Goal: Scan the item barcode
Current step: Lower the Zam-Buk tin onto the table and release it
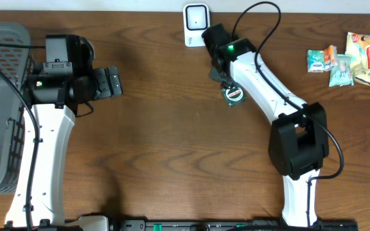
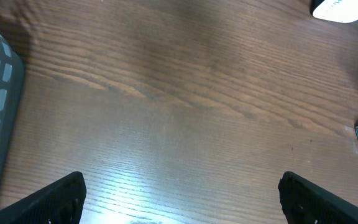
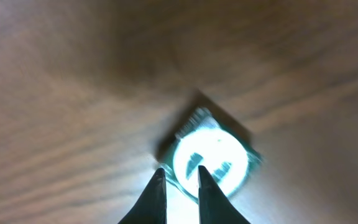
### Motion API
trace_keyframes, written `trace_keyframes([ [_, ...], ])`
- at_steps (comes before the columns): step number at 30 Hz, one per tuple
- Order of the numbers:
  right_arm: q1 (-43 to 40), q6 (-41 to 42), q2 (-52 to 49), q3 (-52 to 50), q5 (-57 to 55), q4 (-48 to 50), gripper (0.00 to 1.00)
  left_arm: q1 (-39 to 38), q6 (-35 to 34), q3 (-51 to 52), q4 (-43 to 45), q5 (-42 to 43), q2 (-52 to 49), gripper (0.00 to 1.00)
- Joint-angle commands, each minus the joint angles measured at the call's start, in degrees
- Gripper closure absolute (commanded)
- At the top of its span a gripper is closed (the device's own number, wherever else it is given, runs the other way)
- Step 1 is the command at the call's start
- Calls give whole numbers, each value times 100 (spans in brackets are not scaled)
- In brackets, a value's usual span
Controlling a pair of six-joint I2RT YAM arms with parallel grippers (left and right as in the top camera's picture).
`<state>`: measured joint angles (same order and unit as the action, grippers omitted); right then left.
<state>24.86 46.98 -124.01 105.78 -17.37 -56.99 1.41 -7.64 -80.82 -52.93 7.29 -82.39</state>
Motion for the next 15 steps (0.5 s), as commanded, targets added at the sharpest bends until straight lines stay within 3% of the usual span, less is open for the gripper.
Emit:
trace_keyframes([
  [1,-188,-356,-85,7,608,505,88,17,13,-9,-20,-50,2,2],
  [6,-282,-553,-378,7,748,710,93,17,13,-9,-20,-50,4,2],
  [9,-264,-1121,-654,7,1209,588,99,17,13,-9,-20,-50,4,2],
  [15,-219,-1427,-737,7,1539,28,99,17,13,-9,-20,-50,4,2],
])
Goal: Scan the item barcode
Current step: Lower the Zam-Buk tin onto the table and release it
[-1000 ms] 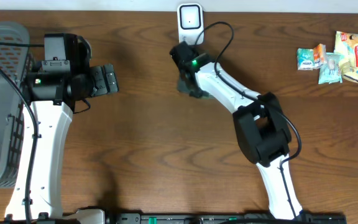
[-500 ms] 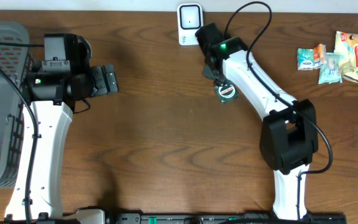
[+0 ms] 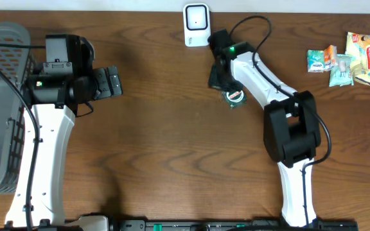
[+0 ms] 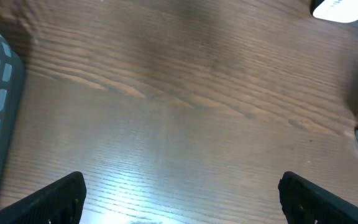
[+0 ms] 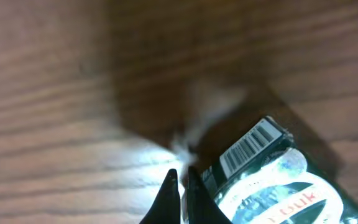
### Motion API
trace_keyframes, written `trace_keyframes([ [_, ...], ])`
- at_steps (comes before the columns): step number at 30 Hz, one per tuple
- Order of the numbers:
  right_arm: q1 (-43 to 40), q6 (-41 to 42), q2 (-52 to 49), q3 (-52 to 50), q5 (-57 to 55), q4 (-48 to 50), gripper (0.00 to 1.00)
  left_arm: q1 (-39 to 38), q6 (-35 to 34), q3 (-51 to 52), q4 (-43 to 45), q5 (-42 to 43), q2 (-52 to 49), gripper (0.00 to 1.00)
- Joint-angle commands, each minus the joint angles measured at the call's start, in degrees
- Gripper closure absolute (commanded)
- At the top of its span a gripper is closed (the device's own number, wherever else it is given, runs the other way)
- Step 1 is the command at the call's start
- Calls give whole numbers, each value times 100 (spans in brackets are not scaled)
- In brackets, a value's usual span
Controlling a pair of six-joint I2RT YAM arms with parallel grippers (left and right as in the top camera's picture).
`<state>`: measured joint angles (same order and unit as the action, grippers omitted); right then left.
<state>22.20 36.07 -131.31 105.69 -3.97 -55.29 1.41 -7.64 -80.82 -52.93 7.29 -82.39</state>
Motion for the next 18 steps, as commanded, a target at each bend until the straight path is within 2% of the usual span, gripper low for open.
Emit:
trace_keyframes([
  [1,52,-450,-7,15,232,-264,99,17,13,-9,-20,-50,2,2],
  [12,114,-750,59,15,267,-1740,99,17,13,-9,-20,-50,4,2],
  [18,297,-944,452,15,262,-1941,99,17,13,-9,-20,-50,2,2],
])
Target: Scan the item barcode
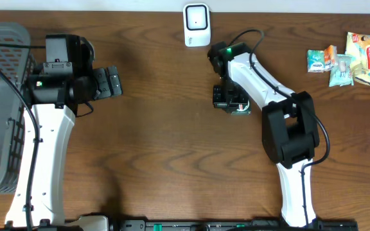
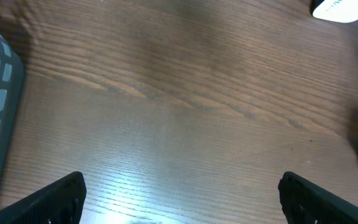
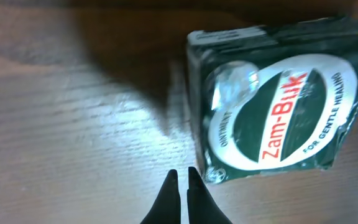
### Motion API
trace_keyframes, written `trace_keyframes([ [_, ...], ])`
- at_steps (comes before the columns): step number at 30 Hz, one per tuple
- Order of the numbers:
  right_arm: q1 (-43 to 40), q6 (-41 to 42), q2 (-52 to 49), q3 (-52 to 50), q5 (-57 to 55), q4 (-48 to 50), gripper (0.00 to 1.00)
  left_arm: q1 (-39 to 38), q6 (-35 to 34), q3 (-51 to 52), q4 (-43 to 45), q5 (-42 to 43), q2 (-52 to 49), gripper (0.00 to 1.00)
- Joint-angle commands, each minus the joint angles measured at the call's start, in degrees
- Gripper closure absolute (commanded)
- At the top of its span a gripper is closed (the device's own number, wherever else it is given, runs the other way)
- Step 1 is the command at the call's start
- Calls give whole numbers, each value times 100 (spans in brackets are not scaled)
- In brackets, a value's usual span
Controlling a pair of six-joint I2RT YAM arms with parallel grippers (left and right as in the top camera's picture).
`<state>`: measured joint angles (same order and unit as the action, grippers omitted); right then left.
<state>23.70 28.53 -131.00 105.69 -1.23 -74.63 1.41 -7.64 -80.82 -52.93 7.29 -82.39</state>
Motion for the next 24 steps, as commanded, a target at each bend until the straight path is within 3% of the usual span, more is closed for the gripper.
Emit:
trace_keyframes([
  [1,190,-190,544,15,-13,17,99,17,13,-9,-20,-50,2,2],
  [10,243,-205,1434,15,-144,361,99,17,13,-9,-20,-50,4,2],
  [15,151,-205,1600,15,-616,402,76,17,13,-9,-20,-50,2,2],
  [21,-142,-203,1556,15,-614,616,75,17,13,-9,-20,-50,2,2],
  [24,-289,-203,1554,15,-612,776,64,17,13,-9,-20,-50,4,2],
])
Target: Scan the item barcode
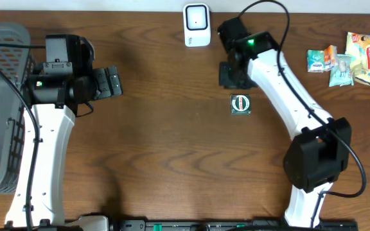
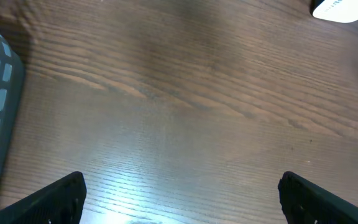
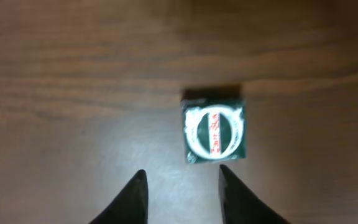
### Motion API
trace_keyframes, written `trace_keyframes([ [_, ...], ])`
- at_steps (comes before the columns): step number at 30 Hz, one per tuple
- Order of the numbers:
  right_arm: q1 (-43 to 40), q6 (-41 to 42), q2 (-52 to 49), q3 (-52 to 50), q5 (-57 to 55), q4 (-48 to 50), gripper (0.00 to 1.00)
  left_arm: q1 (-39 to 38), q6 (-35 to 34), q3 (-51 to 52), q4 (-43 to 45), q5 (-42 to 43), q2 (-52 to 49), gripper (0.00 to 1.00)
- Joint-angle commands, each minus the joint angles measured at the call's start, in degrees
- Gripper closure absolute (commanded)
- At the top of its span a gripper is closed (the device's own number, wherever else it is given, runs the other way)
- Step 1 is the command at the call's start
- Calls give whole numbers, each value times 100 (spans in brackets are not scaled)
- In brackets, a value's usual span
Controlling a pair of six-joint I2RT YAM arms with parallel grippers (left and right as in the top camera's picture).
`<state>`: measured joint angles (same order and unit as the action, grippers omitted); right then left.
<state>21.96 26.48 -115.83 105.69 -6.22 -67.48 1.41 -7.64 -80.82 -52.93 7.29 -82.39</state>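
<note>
The item, a small green Zam-Buk box point(image 1: 241, 104), lies flat on the brown table with its round label up. In the right wrist view the box point(image 3: 214, 132) sits just ahead of my right gripper point(image 3: 182, 180), which is open and empty. From overhead that gripper point(image 1: 232, 74) hovers just behind the box, between it and the white scanner point(image 1: 196, 25) at the table's back edge. My left gripper point(image 1: 112, 82) stands open and empty far to the left. The left wrist view catches only the box's barcode edge.
A grey plastic basket stands at the left edge; its wall shows in the left wrist view. Several snack packets point(image 1: 349, 61) lie at the back right. A corner of the scanner point(image 2: 340, 7) shows at the top right of the left wrist view.
My right gripper was shut with its tips low beside the box. Now it is open, higher and back toward the scanner. The box lies slightly further right. The left arm has not moved.
First my shut right fingertips touched the box, which lay turned like a diamond. Then the tips were at its barcoded side. After that the box lay squared up beside the shut tips. Now the gripper is open above it. The left arm stayed still throughout.
</note>
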Motion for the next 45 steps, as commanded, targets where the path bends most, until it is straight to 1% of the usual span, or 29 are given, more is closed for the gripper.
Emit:
trace_keyframes([
  [1,-166,2,37,15,-116,61,63,17,13,-9,-20,-50,4,2],
  [2,-197,2,37,15,-114,52,62,17,13,-9,-20,-50,4,2],
  [3,-221,0,37,13,-114,39,59,17,13,-9,-20,-50,2,2],
  [6,-251,0,37,-72,-116,59,44,17,13,-9,-20,-50,4,2],
  [7,-251,-2,37,-125,-116,72,37,17,13,-9,-20,-50,2,2],
  [8,-251,0,37,-173,-118,94,28,17,13,-9,-20,-50,4,2],
  [9,-251,0,37,-323,-116,188,15,17,13,-9,-20,-50,4,2],
  [11,-254,0,37,-540,-118,308,4,17,13,-9,-20,-50,4,2],
  [12,-262,0,37,-675,-118,385,1,17,13,-9,-20,-50,4,2],
  [18,-459,-39,37,-1633,-107,981,1,17,13,-9,-20,-50,4,2],
  [20,-557,-343,37,-1969,151,1401,1,17,13,-9,-20,-50,4,2],
  [22,-643,-1027,37,-2310,804,1888,1,17,13,-9,-20,-50,2,2],
  [26,-669,-1300,37,-2594,929,2135,1,17,13,-9,-20,-50,4,2],
  [27,-669,-1425,37,-2667,909,2157,3,17,13,-9,-20,-50,2,2],
  [29,-671,-1475,37,-2726,516,2127,13,17,13,-9,-20,-50,4,2],
  [30,-673,-1469,37,-2750,247,2124,16,17,13,-9,-20,-50,4,2],
  [32,-704,-1421,37,-2752,-175,2124,16,17,13,-9,-20,-50,2,2],
  [34,-778,-1410,37,-2743,-505,2144,18,17,13,-9,-20,-50,4,2],
  [36,-916,-1412,42,-2682,-660,2129,17,17,13,-9,-20,-50,4,2],
  [42,-1143,-1329,46,-2103,-476,1692,14,17,13,-9,-20,-50,4,2],
  [43,-1158,-1405,46,-2031,-398,1692,15,17,13,-9,-20,-50,4,2],
  [45,-1187,-1888,46,-1976,-68,1770,15,17,13,-9,-20,-50,4,2],
])
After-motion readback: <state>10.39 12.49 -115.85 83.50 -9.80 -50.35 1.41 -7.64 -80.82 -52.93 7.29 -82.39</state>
